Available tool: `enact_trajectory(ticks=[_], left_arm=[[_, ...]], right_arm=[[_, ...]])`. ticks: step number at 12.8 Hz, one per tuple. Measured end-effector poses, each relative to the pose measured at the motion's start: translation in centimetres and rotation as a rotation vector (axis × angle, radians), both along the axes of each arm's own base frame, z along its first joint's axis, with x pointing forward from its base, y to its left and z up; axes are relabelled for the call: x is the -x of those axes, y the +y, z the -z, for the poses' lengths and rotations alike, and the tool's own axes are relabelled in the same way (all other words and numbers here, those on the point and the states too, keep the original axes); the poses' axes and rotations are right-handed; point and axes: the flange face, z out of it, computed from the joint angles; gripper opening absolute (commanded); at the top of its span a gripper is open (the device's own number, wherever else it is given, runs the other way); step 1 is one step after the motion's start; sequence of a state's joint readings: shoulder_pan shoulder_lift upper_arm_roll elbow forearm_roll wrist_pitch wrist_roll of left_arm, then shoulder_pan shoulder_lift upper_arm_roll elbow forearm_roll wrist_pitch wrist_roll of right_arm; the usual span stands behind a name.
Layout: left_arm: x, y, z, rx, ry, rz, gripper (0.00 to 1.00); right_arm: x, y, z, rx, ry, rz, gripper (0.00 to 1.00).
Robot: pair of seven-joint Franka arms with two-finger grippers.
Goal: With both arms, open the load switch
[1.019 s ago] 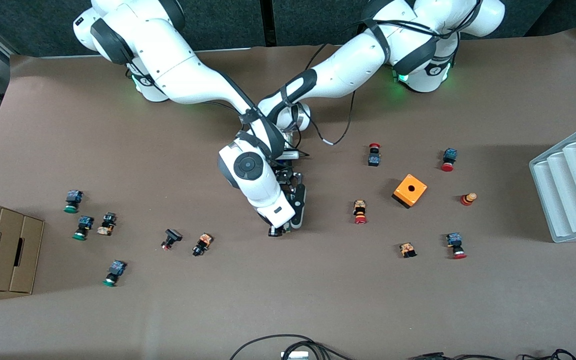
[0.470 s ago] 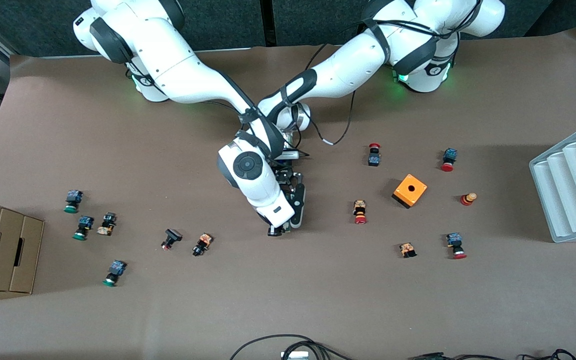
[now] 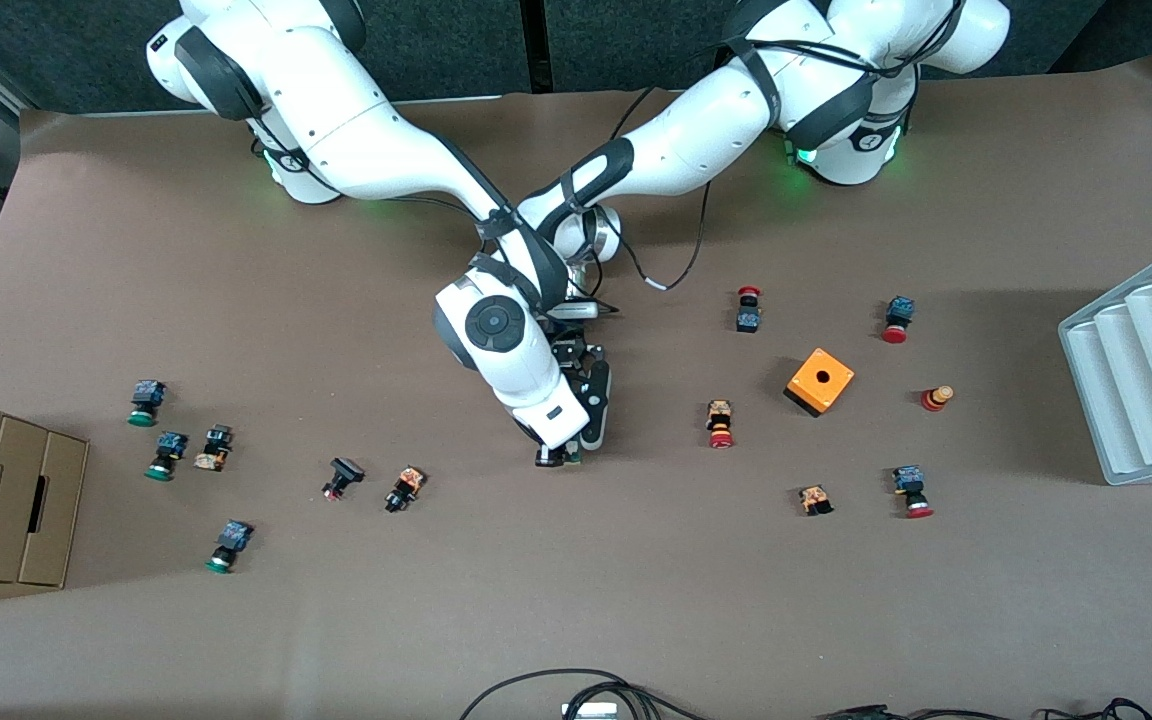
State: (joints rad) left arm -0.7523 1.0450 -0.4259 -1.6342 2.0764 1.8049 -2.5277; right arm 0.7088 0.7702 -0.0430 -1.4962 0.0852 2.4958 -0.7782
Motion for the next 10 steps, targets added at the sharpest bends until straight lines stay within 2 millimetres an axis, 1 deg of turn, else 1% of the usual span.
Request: enact_trajectory(ticks=[2,5,6,10], left_arm=[[0.0,0.0,0.0,0.000,0.000,0.000,0.67],[0.0,0.0,0.0,0.000,0.000,0.000,0.67],[0.0,0.0,0.0,0.000,0.000,0.000,0.67],[0.0,0.0,0.0,0.000,0.000,0.000,0.67]], right_arm=[[0.3,0.2,-0.1,0.001,0.005,0.007,0.37],[1.7,0.8,0.6,0.015,0.031,0.008,0.37],[2.0,0.9,0.6,0.016,0.034,0.007,0.37],[2.3,0.6,0.0,0.024,0.045,0.009,0.37]])
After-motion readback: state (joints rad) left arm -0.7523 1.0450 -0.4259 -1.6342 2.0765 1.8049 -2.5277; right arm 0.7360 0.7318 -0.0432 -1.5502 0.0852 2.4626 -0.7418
